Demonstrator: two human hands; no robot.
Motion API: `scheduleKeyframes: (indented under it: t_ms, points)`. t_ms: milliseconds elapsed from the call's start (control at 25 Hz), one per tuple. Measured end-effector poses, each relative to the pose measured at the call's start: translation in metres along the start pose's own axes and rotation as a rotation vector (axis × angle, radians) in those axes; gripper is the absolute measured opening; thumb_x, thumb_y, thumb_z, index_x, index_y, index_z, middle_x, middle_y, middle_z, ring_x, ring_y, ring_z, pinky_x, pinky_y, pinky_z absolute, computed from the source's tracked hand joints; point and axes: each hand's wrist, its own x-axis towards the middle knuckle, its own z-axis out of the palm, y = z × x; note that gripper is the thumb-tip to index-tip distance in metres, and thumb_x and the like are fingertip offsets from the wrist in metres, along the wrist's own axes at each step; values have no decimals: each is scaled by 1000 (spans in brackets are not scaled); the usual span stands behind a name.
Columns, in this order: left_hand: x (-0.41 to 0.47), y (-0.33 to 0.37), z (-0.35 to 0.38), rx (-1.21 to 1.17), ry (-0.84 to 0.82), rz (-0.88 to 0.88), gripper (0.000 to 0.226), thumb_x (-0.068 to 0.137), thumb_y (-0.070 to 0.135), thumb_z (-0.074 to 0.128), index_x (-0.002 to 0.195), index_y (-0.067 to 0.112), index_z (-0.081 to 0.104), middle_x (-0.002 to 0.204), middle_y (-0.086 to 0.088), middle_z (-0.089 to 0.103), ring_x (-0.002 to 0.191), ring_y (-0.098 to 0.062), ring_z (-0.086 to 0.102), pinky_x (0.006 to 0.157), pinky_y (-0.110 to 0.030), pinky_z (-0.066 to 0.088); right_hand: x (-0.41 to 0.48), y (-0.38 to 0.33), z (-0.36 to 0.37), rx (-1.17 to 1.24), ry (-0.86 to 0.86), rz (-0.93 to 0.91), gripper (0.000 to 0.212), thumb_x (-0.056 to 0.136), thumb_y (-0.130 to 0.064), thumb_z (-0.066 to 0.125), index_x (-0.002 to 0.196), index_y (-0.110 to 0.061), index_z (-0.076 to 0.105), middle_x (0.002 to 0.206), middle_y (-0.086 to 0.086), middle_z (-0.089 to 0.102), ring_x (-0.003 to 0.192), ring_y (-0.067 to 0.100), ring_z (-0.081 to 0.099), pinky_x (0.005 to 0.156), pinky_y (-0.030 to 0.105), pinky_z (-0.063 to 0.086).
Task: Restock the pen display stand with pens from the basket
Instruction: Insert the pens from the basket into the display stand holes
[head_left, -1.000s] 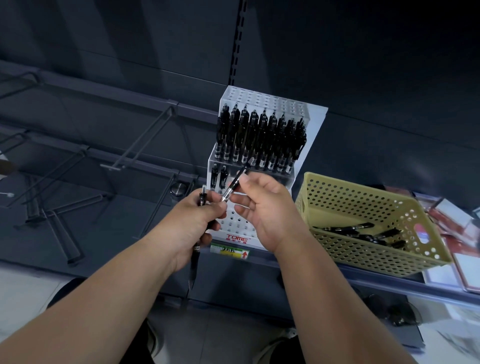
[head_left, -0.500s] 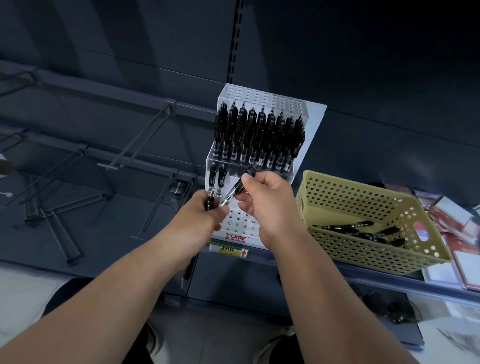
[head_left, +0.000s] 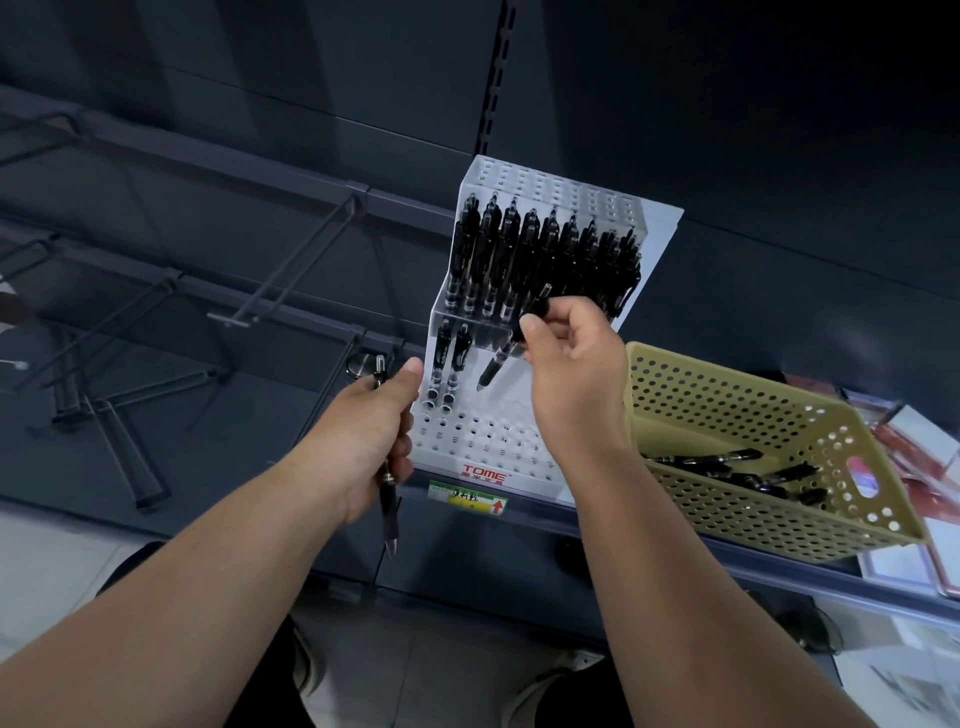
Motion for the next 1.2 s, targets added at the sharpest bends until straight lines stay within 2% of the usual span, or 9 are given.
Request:
scheduleKeyframes:
  t_ms: [200, 280, 400, 560, 680, 760, 880, 1000, 1200]
  points:
    - [4, 4, -2, -68, -4, -23, 37, 89, 53, 56, 86, 16, 51, 64, 2, 44, 51, -12, 39, 44, -25, 37, 7, 13, 13, -55, -14, 5, 12, 94, -15, 61, 90, -27, 61, 79, -9, 62, 75, 7, 60, 74, 25, 54]
    - [7, 4, -2, -100, -16, -27, 30, 90, 44, 57, 81, 17, 50, 64, 2, 44, 51, -13, 39, 47, -26, 37, 8, 18, 16, -62, -39, 28, 5, 94, -15, 61, 96, -19, 63, 80, -9, 62, 74, 5, 58, 74, 24, 54]
    - [12, 2, -2, -111, -19, -34, 16, 90, 25, 53, 79, 15, 48, 66, 0, 44, 52, -13, 39, 49, -27, 36, 9, 25, 19, -116, -58, 60, 11, 94, -17, 61, 103, -14, 65, 81, -9, 62, 77, 6, 58, 77, 26, 55]
    - [18, -1, -3, -89, -24, -44, 14, 89, 22, 51, 79, 14, 47, 67, -1, 46, 53, -13, 41, 49, -27, 36, 10, 34, 24, -246, -68, 18, 21, 95, -21, 60, 112, -10, 66, 74, -11, 58, 70, 7, 55, 71, 30, 52]
    - [20, -4, -5, -80, -46, -60, 17, 89, 29, 54, 79, 16, 48, 68, 0, 45, 52, -13, 41, 47, -27, 36, 11, 44, 29, -351, -90, -20, 18, 97, -24, 56, 103, -10, 66, 62, -10, 50, 56, 8, 44, 57, 28, 39]
    - [19, -4, -7, -89, -58, -73, 29, 89, 43, 56, 76, 18, 48, 66, 1, 46, 52, -13, 42, 45, -26, 36, 12, 48, 32, -414, -93, -25, 18, 97, -25, 56, 95, -9, 64, 59, -10, 46, 52, 6, 39, 55, 24, 33]
    - [15, -2, -9, -124, -17, -89, 49, 84, 68, 50, 74, 20, 48, 63, 1, 49, 51, -14, 43, 44, -26, 36, 12, 50, 35, -474, -109, -7, 21, 98, -26, 54, 99, -9, 65, 61, -10, 47, 55, 8, 43, 57, 28, 38]
    - [14, -1, -9, -144, 26, -81, 52, 90, 66, 39, 77, 17, 49, 64, -1, 52, 50, -15, 45, 44, -26, 36, 11, 48, 37, -512, -114, -24, 21, 99, -26, 53, 100, -8, 64, 63, -7, 49, 58, 12, 46, 58, 31, 43]
    - [10, 1, -9, -131, 25, -50, 45, 95, 58, 37, 77, 18, 50, 66, 0, 54, 50, -14, 47, 43, -25, 35, 11, 47, 37, -584, -157, -52, 18, 99, -24, 52, 95, -9, 61, 65, -1, 52, 60, 18, 48, 55, 33, 42]
